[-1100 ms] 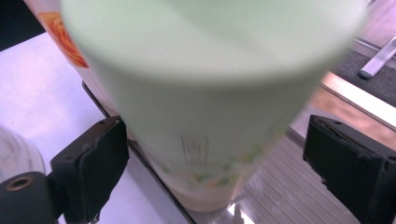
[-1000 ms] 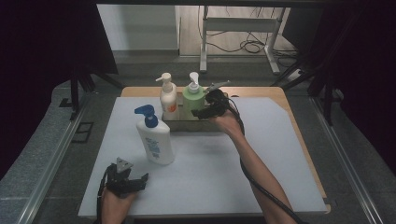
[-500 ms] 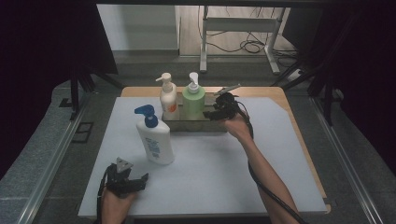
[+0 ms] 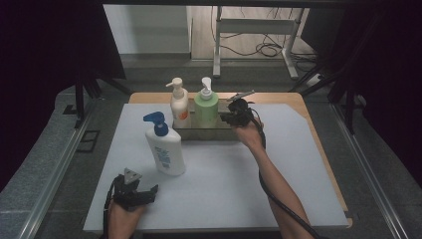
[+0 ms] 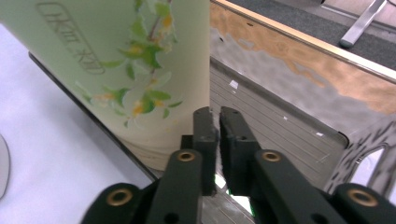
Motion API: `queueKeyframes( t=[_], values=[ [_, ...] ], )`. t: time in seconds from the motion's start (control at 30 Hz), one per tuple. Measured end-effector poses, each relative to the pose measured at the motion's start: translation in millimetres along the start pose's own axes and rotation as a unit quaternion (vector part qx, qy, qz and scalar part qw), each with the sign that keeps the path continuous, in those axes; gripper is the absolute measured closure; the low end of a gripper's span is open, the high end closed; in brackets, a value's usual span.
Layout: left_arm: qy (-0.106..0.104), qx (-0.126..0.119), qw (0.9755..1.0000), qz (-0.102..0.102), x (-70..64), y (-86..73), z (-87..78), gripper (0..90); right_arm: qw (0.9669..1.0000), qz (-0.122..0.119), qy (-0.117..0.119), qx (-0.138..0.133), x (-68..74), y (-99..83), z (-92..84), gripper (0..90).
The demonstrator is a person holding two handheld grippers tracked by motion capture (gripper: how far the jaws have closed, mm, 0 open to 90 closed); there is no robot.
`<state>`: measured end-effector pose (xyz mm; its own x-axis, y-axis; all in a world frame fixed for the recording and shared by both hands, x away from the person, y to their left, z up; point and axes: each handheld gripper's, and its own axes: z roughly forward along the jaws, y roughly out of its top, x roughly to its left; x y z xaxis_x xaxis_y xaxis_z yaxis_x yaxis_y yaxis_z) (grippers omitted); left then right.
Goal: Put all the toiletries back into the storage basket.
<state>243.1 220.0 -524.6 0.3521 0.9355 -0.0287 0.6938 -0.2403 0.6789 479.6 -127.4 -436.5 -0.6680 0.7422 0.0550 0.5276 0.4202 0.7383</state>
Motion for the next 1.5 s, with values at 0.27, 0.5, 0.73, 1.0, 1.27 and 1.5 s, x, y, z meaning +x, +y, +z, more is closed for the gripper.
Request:
queueKeyframes(
  t=[0.27,0.5,0.73,1.0,1.27,1.5],
  values=[
    [0.0,0.0,1.0,0.0,0.0,0.0,0.0,11.4,0.9998,0.01,-0.002,0.017,0.8,0.1,15.5,89.1],
    [0.0,0.0,1.0,0.0,0.1,0.0,0.0,11.4,0.9995,0.019,0.002,0.026,-0.4,-1.2,23.0,89.2],
    [0.0,0.0,1.0,0.0,0.1,0.0,0.0,11.4,0.9994,0.018,0.003,0.031,0.1,-2.1,25.6,89.2],
    [0.0,0.0,1.0,0.0,0.1,0.0,0.0,11.4,0.9993,0.012,0.006,0.034,4.0,-1.4,29.0,89.1],
    [0.0,0.0,1.0,0.0,0.1,0.0,0.0,11.4,0.9992,0.007,0.008,0.037,10.1,0.5,33.6,89.1],
    [0.0,0.0,1.0,0.0,0.1,0.1,0.0,11.4,0.9993,-0.001,0.01,0.036,16.7,1.8,35.9,89.2]
  ],
)
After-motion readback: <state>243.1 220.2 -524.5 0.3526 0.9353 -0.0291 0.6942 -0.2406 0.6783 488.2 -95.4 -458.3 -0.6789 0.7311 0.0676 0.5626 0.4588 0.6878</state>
